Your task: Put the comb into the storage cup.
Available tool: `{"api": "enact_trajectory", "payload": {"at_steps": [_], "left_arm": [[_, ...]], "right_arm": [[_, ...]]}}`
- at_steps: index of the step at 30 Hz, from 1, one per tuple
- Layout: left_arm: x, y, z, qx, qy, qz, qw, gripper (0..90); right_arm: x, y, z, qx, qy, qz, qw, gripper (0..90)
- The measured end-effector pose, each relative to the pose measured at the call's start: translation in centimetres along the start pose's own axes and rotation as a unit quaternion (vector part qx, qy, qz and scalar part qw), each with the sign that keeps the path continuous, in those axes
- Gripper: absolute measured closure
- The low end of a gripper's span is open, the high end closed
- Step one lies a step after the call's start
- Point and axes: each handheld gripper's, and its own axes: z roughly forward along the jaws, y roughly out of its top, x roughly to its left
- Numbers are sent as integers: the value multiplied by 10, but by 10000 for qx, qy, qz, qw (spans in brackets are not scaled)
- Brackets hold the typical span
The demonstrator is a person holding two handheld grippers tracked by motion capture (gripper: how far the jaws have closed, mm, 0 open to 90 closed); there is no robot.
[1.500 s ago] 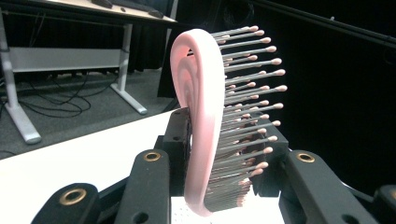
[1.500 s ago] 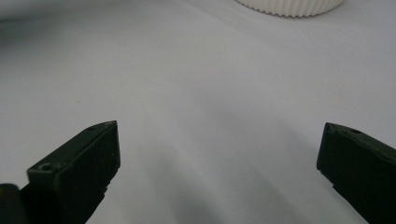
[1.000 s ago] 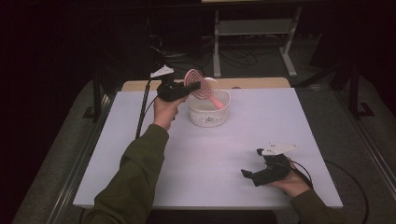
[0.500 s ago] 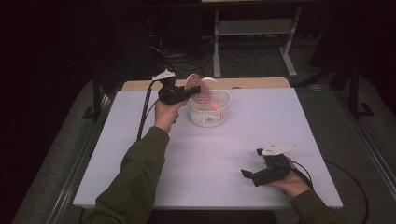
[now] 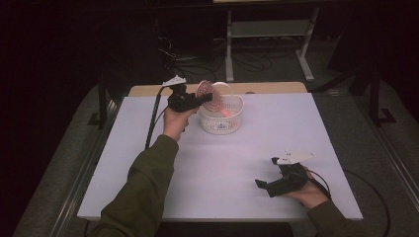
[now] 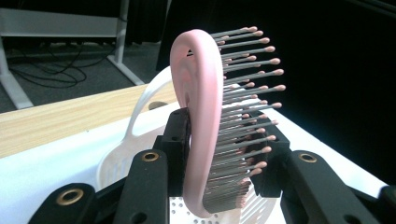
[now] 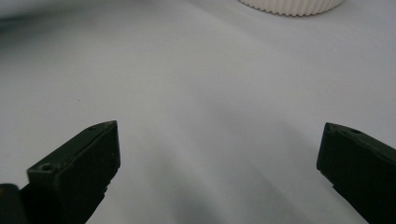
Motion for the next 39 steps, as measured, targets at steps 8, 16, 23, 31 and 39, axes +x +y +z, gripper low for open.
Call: {"api": "enact_trajectory", "payload": {"at_steps": [8, 16, 23, 31, 39], "left_arm": [[7, -1, -3, 91, 114, 17, 9999, 614], [17, -5, -6, 104, 200, -74, 9997, 592], [24, -9, -8, 88, 335, -108, 9993, 576], [25, -10, -9, 155, 438, 54, 9989, 527], [22, -10, -11, 202, 558, 299, 9978, 474]], "right_arm": [[0, 0, 0, 9, 11, -6, 10000, 0], [0, 0, 1, 15, 23, -19, 10000, 0], [0, 0, 1, 9, 45, -16, 10000, 0], [0, -1, 1, 35, 39, -24, 10000, 0], [0, -1, 1, 20, 60, -16, 10000, 0]]}}
